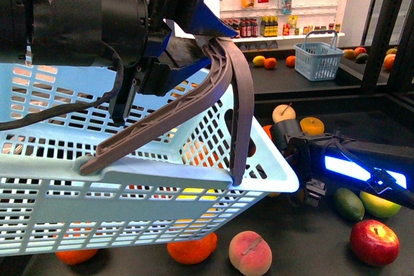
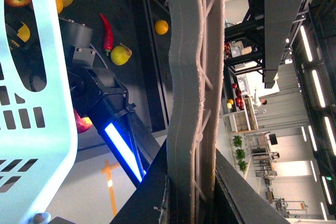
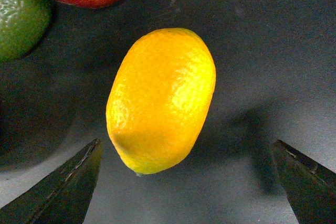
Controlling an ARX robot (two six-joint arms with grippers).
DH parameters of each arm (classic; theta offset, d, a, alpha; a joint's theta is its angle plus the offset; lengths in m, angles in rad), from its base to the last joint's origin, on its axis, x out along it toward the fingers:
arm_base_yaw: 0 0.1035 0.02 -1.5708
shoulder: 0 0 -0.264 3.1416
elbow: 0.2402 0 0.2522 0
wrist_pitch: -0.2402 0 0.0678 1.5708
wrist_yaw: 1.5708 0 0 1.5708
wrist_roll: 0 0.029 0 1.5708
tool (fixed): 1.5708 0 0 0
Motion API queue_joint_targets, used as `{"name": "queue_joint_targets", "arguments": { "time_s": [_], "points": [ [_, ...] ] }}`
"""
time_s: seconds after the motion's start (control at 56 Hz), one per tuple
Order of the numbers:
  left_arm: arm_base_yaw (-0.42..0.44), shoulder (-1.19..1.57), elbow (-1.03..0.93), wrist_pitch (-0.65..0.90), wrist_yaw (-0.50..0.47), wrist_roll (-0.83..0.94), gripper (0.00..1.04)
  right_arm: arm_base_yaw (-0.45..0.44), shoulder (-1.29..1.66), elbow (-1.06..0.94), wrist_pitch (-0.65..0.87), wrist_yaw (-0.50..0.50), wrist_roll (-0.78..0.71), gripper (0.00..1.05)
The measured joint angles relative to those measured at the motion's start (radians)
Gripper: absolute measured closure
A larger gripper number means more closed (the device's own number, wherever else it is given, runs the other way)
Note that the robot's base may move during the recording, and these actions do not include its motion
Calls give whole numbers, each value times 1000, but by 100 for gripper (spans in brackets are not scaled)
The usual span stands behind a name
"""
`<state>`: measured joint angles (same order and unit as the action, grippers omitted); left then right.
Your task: Pick lemon from shelf
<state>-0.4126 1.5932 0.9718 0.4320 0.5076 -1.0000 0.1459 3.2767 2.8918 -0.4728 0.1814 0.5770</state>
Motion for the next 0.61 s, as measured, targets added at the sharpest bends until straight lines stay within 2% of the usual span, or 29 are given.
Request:
{"name": "queue_joint_targets", "arguments": {
  "time_s": [0.607],
  "points": [
    [0, 0, 0, 0, 0, 0, 91, -2, 12, 0, -14, -13, 29, 7]
  ]
}}
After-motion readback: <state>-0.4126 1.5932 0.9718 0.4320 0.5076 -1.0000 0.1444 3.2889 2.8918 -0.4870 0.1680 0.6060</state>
